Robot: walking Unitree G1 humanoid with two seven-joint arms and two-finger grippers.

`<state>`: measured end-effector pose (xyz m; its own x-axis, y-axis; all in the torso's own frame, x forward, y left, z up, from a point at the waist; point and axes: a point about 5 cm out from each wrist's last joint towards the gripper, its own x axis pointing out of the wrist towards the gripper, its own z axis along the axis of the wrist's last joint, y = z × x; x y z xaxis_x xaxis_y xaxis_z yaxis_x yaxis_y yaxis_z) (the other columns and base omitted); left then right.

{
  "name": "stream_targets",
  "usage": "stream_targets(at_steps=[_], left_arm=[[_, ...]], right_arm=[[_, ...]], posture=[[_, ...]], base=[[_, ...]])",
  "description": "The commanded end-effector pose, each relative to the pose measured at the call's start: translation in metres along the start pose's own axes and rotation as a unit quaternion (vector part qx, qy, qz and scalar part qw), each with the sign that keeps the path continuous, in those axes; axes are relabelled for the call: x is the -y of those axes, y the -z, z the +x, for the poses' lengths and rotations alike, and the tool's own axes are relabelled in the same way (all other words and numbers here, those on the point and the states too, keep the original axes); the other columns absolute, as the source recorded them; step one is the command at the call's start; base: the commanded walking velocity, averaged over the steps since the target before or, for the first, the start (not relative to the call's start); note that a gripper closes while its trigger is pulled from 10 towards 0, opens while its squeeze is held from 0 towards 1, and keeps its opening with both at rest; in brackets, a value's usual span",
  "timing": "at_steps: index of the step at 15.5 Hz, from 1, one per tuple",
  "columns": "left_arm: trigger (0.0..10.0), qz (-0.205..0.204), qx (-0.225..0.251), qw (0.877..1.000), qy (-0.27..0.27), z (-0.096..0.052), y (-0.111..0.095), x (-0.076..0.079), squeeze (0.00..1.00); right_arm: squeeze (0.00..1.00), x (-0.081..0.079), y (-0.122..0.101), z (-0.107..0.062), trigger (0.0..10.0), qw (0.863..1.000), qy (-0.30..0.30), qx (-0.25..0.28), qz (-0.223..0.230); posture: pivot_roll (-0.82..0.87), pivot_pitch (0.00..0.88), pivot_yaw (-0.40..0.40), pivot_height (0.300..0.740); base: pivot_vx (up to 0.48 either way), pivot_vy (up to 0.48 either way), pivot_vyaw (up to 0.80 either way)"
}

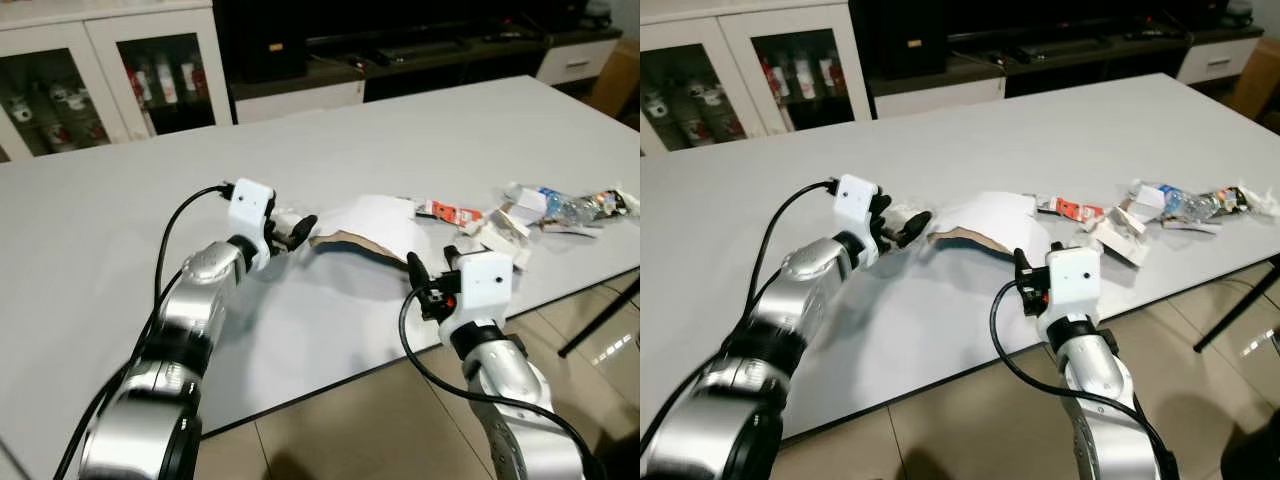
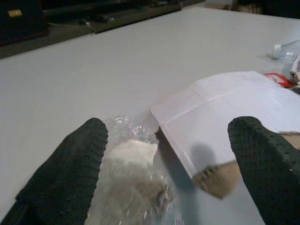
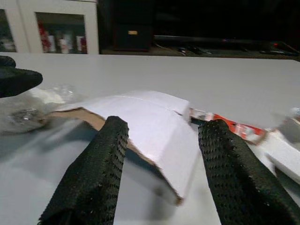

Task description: Picking trash to rubbish bin

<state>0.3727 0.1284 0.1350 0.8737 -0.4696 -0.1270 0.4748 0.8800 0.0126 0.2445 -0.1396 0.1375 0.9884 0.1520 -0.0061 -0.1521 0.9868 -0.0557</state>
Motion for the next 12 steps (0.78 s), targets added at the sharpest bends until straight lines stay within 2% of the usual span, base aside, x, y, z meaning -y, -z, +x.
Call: stream_targets(at_steps=[1, 2, 6, 10, 11, 12], left_arm=[[10.0, -0.007, 0.003, 1.0, -0.012, 0.004, -0.004, -0.004, 1.0], [10.0, -0.001, -0.01, 1.0, -0.026, 0.007, -0.001, -0.006, 0.0], [10.0, 0.065, -0.047, 0.992, -0.101, 0.006, 0.006, -0.02, 0.0], [10.0, 0.064, -0.089, 0.986, -0.129, 0.0, 0.021, -0.028, 0.0], [6.4, 0.057, -0.091, 0.986, -0.126, 0.0, 0.023, -0.027, 0.0], [0.0, 0.052, -0.09, 0.987, -0.123, 0.0, 0.024, -0.026, 0.0]], right_arm=[[0.0, 0.003, -0.005, -0.004, 10.0, 1.0, 0.003, 0.001, -0.001], [0.0, 0.004, -0.006, -0.008, 10.0, 1.0, 0.002, -0.001, -0.004], [0.0, 0.004, -0.01, -0.016, 10.0, 1.0, 0.003, -0.005, -0.004], [0.0, -0.001, -0.01, -0.02, 10.0, 1.0, 0.002, -0.011, 0.0], [0.0, -0.001, -0.011, -0.019, 10.0, 1.0, 0.002, -0.012, 0.001], [0.0, -0.001, -0.011, -0.018, 10.0, 1.0, 0.002, -0.012, 0.001]], posture=[[-0.13, 0.058, 0.027, 0.74], [-0.14, 0.079, 0.023, 0.74], [-0.17, 0.111, 0.024, 0.74], [-0.16, 0.107, 0.029, 0.74], [-0.16, 0.106, 0.029, 0.74], [-0.16, 0.103, 0.029, 0.74]], base=[[0.0, 0.0, 0.0], [0.0, 0.0, 0.0], [0.0, 0.0, 0.0], [0.0, 0.0, 0.0], [0.0, 0.0, 0.0], [0.0, 0.0, 0.0]])
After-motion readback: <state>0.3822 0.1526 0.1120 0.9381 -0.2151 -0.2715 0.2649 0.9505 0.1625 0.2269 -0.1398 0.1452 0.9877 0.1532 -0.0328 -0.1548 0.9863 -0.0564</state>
